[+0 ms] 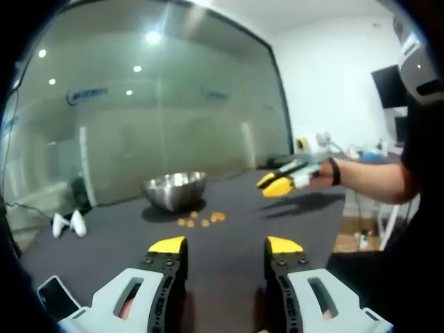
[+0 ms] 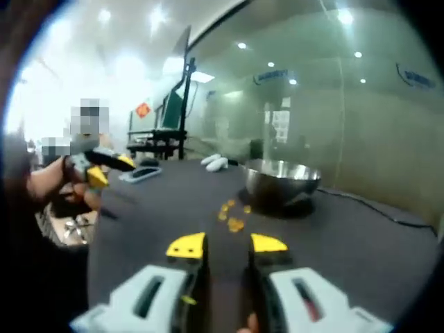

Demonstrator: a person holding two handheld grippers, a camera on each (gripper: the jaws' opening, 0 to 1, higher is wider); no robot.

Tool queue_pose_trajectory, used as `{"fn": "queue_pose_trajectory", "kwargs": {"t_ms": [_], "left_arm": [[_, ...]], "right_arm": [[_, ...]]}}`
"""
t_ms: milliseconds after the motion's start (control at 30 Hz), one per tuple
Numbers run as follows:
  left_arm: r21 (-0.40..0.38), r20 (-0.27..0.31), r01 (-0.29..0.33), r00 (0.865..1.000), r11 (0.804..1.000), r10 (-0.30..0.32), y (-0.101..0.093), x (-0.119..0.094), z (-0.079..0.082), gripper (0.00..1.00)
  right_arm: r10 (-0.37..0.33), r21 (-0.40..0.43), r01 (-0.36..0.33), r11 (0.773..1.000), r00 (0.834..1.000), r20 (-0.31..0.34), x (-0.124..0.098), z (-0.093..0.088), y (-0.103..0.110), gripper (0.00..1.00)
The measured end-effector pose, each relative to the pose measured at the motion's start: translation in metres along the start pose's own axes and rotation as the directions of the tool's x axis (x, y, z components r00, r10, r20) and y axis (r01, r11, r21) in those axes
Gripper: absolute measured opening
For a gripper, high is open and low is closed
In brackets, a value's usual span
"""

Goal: Pick up the QQ candy scattered on the table and place it into the stainless steel bowl on the table

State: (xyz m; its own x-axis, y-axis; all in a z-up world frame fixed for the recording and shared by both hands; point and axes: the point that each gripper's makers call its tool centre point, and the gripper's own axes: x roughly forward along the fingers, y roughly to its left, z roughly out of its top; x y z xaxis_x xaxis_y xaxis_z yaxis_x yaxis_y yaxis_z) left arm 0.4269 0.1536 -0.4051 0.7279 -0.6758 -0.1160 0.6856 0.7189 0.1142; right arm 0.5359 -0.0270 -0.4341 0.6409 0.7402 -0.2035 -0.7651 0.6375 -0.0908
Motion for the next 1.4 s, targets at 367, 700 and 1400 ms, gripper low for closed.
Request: {"fn": "queue_pose_trajectory", "kwargs": {"t_ms": [367,700,1400], "left_arm": [[-0.011,0.026,-0.008,1.0,1.0,0.008,0.002,-0.003,0.003,0.46],[-0.001,0.024,-0.005,1.0,1.0,0.005,0.0,-0.005,0.003,0.46],[-0.015,0.059,-0.052,0.997,0.999,0.053,0.011,-0.016,0.011,0.45]], "right_arm": [[0.025,-0.018,-0.026,0.999,0.998,-0.053,0.022,-0.005,0.003,0.23],[0.033,-0.018,-0.035,0.999,0.991,-0.126,0.07,-0.013,-0.002,0.23],[0.05,-0.009,-0.052,0.999,0.984,-0.17,0.111,-0.02,0.008,0.15]]}}
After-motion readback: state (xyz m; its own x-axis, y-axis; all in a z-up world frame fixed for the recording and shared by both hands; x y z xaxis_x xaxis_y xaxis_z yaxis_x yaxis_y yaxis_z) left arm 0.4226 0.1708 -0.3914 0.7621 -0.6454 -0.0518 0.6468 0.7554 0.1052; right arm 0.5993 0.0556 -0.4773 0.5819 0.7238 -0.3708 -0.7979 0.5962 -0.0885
